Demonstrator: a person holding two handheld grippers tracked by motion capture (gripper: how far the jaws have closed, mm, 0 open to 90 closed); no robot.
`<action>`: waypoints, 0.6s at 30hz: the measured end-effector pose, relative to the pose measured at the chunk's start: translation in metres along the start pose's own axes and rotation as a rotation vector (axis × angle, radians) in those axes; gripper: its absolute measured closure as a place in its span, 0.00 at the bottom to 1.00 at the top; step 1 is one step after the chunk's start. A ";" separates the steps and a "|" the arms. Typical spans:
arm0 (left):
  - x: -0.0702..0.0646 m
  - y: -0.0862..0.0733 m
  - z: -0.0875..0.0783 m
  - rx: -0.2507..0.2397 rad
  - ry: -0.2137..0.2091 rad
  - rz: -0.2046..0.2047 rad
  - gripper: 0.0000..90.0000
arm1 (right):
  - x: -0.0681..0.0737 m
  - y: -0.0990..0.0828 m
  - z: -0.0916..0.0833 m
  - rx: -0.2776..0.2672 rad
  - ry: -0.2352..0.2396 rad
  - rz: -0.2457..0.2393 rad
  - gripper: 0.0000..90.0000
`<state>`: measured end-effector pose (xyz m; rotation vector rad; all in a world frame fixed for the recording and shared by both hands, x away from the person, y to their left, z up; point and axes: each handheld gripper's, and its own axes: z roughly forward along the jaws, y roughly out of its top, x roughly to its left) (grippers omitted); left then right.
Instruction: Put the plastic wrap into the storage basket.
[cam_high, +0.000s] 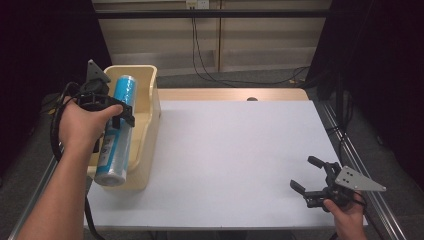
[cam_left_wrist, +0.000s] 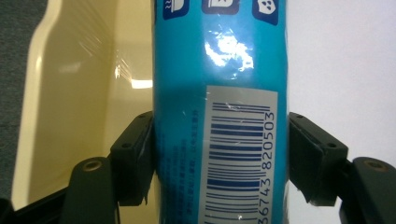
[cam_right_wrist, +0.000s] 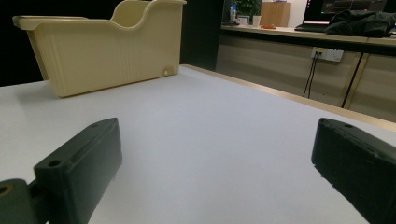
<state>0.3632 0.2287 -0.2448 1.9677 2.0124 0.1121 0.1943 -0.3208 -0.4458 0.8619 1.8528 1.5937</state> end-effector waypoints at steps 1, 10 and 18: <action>0.001 -0.001 0.002 0.004 0.001 -0.003 0.36 | 0.000 0.000 0.000 0.000 0.001 0.003 0.01; 0.010 -0.007 0.016 0.014 0.000 -0.022 0.36 | 0.001 0.000 0.001 0.002 0.002 -0.001 0.01; 0.018 -0.012 0.028 0.026 -0.007 -0.042 0.36 | 0.001 0.000 0.000 0.000 0.001 -0.001 0.01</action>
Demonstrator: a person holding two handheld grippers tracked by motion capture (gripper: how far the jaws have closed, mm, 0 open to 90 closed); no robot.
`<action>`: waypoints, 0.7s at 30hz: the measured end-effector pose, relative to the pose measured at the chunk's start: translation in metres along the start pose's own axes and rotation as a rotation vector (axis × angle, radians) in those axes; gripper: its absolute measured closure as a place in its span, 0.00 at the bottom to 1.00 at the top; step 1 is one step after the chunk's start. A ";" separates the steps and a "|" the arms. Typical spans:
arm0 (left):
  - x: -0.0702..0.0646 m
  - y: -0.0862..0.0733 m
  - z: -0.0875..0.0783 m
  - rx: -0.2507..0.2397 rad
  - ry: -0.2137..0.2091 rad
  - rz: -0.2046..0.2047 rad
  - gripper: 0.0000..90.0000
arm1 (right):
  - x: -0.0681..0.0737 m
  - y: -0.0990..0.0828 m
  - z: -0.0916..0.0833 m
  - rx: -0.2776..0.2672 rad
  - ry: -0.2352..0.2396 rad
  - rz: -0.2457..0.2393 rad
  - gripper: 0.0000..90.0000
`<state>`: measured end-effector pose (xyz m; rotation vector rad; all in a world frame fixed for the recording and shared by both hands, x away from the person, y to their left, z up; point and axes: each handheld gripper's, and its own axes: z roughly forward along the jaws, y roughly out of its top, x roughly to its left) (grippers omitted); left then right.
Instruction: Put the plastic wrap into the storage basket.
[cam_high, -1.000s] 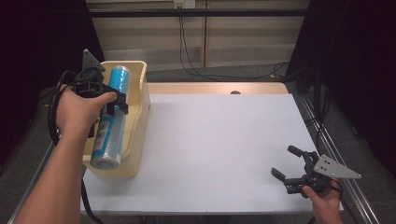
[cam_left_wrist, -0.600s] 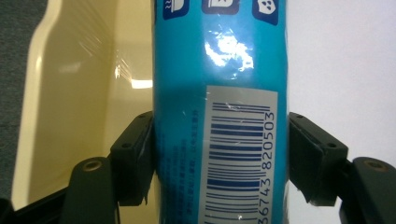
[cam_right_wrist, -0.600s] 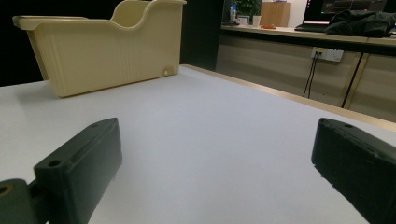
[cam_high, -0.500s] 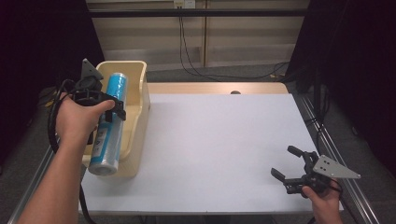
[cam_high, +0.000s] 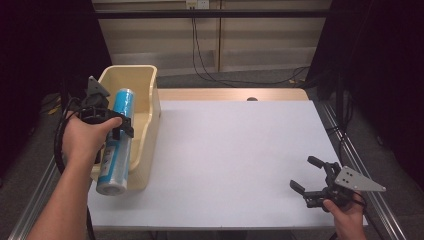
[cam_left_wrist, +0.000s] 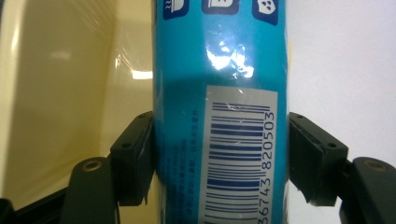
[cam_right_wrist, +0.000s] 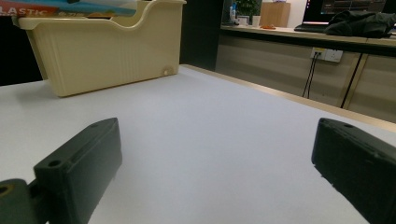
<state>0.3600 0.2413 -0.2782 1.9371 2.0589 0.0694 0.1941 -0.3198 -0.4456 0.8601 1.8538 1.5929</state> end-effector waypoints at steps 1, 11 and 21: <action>0.001 0.000 0.001 -0.002 0.001 -0.004 0.36 | 0.000 0.000 0.000 -0.002 0.001 -0.002 0.01; 0.004 0.001 0.004 -0.002 0.013 -0.003 0.36 | 0.000 0.000 0.000 -0.001 0.003 -0.003 0.01; 0.003 0.001 0.011 0.002 0.013 -0.015 0.35 | 0.000 0.000 -0.001 0.001 0.005 -0.007 0.01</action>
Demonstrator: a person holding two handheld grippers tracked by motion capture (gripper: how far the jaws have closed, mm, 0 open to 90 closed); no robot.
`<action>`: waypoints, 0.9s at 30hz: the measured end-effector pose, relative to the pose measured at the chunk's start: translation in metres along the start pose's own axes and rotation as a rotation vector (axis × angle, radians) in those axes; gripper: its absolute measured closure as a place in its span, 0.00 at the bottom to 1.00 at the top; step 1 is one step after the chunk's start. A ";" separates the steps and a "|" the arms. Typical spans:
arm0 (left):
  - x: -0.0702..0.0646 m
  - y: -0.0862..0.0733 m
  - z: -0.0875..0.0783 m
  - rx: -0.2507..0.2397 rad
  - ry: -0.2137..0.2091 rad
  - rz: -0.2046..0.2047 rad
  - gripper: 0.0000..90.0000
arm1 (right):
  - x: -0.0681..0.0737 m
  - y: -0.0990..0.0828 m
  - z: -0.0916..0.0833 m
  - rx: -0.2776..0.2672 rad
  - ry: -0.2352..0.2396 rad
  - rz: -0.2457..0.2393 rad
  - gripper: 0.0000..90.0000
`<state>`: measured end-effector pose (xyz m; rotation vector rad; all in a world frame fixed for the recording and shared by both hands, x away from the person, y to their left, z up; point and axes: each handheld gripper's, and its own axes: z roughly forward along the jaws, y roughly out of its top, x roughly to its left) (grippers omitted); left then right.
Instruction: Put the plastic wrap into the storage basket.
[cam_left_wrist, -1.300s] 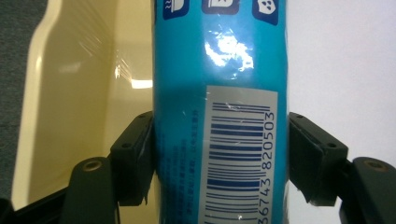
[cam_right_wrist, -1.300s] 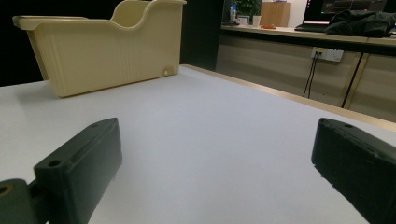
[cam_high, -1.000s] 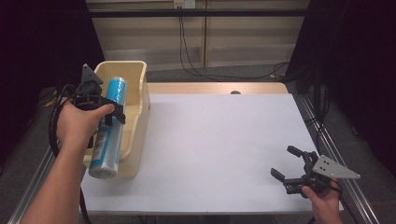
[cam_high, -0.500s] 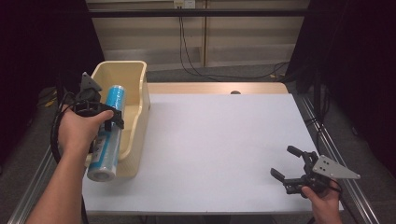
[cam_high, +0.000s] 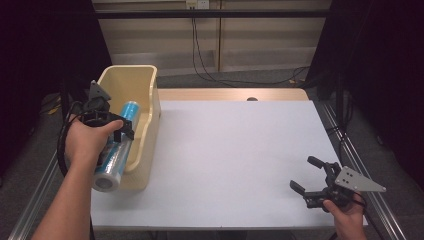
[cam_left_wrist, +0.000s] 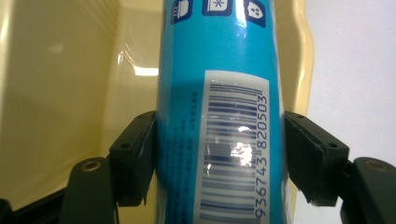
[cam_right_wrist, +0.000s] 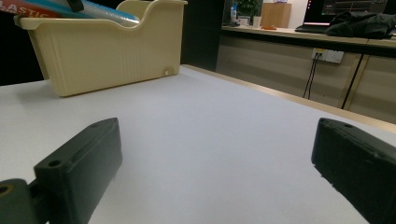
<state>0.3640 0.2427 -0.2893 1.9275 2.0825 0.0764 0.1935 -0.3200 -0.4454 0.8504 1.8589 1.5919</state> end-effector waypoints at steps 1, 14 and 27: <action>0.001 0.001 -0.004 -0.024 -0.011 0.000 0.36 | 0.000 0.000 0.000 0.000 0.000 0.000 0.01; -0.022 0.005 -0.049 -0.126 -0.086 0.047 0.39 | 0.002 0.001 0.000 -0.003 0.003 0.003 0.01; -0.050 0.010 -0.033 -0.107 -0.123 0.091 0.25 | 0.001 0.000 0.001 0.004 0.003 0.001 0.01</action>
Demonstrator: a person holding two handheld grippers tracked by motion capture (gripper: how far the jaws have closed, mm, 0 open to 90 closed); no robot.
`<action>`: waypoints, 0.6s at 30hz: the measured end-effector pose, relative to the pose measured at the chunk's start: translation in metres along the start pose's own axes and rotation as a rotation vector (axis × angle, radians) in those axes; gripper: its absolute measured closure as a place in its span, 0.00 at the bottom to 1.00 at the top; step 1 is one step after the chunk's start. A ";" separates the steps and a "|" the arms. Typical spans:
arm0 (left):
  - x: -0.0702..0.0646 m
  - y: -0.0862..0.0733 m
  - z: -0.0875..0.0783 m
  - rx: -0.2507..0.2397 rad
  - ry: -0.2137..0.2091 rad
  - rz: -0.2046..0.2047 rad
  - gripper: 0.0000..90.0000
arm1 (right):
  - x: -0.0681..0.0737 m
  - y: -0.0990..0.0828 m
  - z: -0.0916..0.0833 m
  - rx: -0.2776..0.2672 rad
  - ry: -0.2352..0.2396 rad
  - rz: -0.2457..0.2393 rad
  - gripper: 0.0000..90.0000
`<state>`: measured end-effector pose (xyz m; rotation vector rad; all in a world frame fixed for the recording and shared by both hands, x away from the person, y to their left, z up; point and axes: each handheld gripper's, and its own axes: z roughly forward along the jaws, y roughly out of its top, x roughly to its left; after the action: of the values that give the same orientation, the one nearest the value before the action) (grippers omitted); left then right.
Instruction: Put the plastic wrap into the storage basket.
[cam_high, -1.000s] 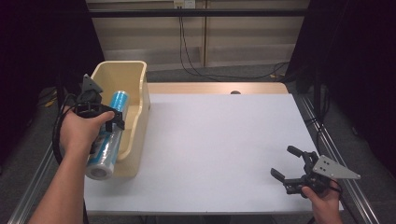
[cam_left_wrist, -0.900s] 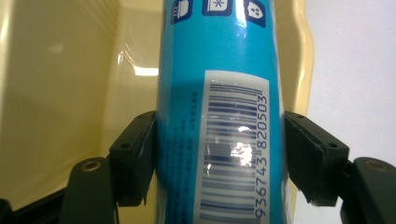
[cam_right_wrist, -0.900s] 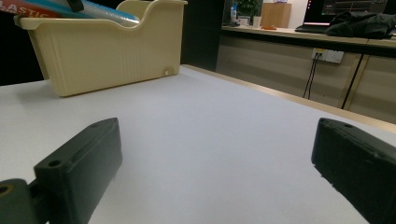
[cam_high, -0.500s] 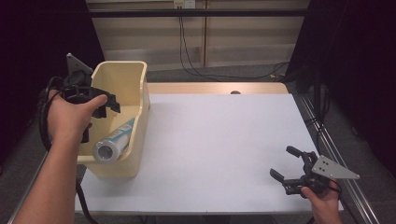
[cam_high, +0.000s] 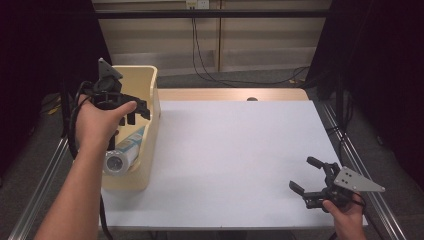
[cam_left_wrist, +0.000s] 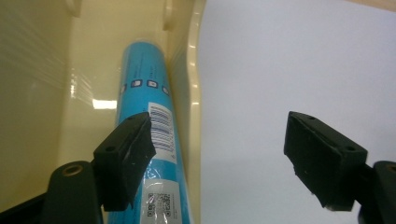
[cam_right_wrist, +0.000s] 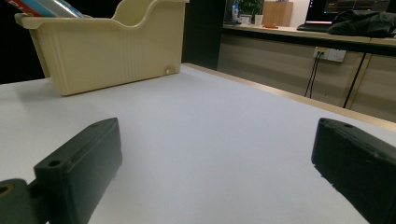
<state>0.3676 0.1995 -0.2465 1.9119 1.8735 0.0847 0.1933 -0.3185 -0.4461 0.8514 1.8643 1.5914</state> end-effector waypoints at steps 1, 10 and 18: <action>-0.002 0.000 0.002 0.004 -0.004 0.006 0.25 | 0.000 0.000 0.000 0.000 0.001 0.000 0.01; -0.017 0.000 0.017 0.021 -0.036 0.030 0.18 | 0.000 0.000 0.000 0.000 0.002 -0.001 0.01; -0.032 -0.002 0.030 0.024 -0.060 0.051 0.16 | 0.000 0.000 0.001 0.004 0.007 -0.006 0.01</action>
<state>0.3739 0.1600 -0.2653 1.9568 1.7944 0.0209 0.1943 -0.3176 -0.4463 0.8428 1.8737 1.5895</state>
